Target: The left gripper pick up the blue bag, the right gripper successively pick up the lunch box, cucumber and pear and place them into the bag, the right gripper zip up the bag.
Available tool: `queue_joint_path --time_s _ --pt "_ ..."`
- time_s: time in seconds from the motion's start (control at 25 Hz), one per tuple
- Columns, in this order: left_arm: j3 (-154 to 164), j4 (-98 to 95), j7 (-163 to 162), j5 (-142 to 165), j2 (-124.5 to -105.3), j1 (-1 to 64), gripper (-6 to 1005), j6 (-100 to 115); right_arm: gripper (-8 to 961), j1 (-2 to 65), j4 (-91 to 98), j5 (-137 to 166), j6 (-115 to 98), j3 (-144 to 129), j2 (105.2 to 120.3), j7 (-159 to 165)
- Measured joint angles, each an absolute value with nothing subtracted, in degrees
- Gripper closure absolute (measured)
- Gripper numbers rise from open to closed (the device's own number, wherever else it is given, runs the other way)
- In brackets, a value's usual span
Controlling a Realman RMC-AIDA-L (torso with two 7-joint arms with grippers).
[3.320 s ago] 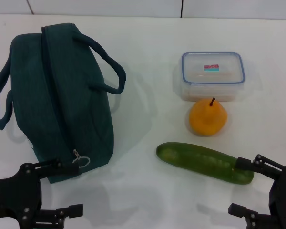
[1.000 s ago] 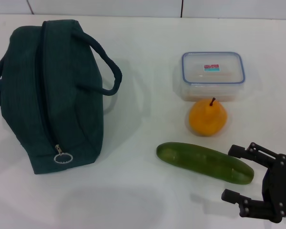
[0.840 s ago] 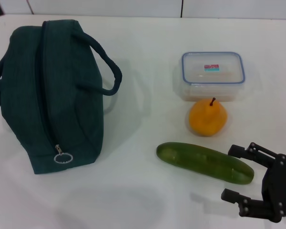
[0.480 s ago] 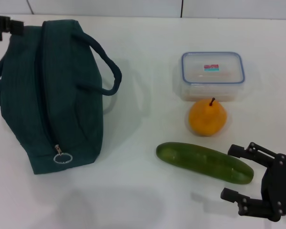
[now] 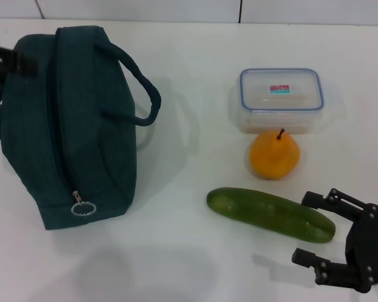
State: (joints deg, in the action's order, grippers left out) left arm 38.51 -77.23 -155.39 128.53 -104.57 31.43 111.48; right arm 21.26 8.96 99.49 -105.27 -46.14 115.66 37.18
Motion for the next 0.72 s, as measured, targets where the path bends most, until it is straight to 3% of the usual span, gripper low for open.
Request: queue_joint_path --time_s 0.64,0.72 --pt "38.31 -68.59 -151.59 131.31 -105.16 33.56 193 110.26 94 21.44 8.96 99.49 -104.50 -46.17 115.66 37.18" --pt "38.23 -67.57 -150.78 131.36 -105.09 33.73 239 110.00 94 21.45 8.96 99.49 -104.50 -46.16 115.66 37.18"
